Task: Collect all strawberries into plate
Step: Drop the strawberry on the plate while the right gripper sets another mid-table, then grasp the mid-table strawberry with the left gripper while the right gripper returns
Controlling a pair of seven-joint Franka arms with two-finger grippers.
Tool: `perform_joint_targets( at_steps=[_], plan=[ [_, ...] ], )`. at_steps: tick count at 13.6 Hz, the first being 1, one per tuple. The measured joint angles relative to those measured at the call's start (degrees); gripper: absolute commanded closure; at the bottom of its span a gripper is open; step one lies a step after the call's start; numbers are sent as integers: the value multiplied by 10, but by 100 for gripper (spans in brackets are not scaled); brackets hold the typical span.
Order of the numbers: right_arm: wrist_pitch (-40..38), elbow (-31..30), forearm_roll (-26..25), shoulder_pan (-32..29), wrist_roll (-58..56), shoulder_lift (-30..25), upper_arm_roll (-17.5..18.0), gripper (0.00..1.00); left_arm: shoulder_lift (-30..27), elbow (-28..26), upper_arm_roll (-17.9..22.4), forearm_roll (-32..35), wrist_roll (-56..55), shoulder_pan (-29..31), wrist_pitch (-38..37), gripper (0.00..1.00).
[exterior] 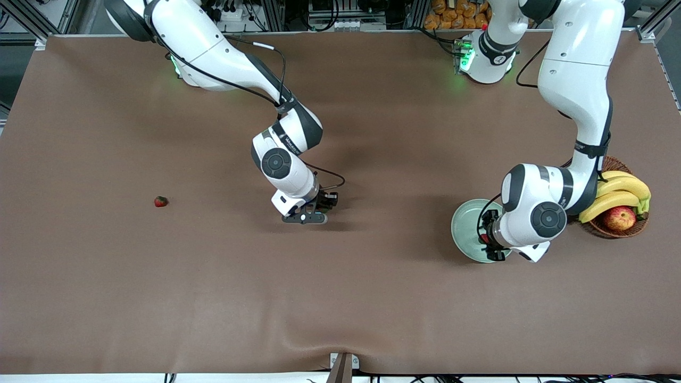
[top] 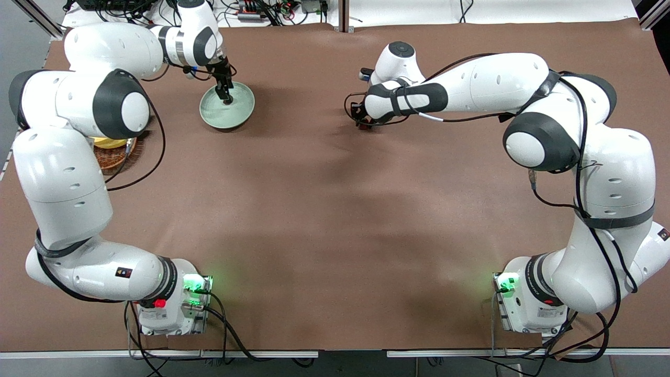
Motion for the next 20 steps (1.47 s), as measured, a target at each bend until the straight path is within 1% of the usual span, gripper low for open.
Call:
perform_joint_targets(
  at_steps=[3, 4, 6, 8, 9, 11, 14, 16, 17, 18, 20],
  plan=[
    [-4, 17, 1, -12, 3, -3, -7, 0, -11, 5, -15, 0, -1, -39, 8, 0],
    [-23, 27, 1, -25, 4, -10, -8, 0, -12, 8, -16, 0, -2, -62, 9, 0],
    [-107, 51, 1, -62, 3, -37, -10, 0, -13, 20, -18, 0, -5, -105, 10, 0],
    [-205, 68, 0, -113, -8, -77, -11, 0, -9, 39, -20, 0, -10, -150, 10, 0],
    [-246, 68, 0, -139, -31, -94, -12, 0, -3, 49, -20, 0, -14, -172, 10, 0],
    [-315, 65, -1, -191, -96, -105, -14, 0, 17, 78, -20, 0, -28, -215, 12, 0],
    [-344, 43, -6, -275, -220, -101, -23, 0, 66, 142, -20, 0, -36, -276, 25, 0],
    [-356, 28, -7, -319, -305, -99, -39, 0, 98, 166, -19, 0, -33, -309, 76, 0],
    [-362, 24, -12, -330, -331, -99, -54, 0, 111, 171, -18, 0, -23, -320, 105, 0],
    [-363, 21, -27, -333, -351, -99, -67, 0, 121, 174, -18, 0, -7, -328, 125, 0],
    [-363, 16, -69, -337, -375, -100, -80, 0, 135, 179, -17, 0, 39, -339, 143, 0]
  ],
)
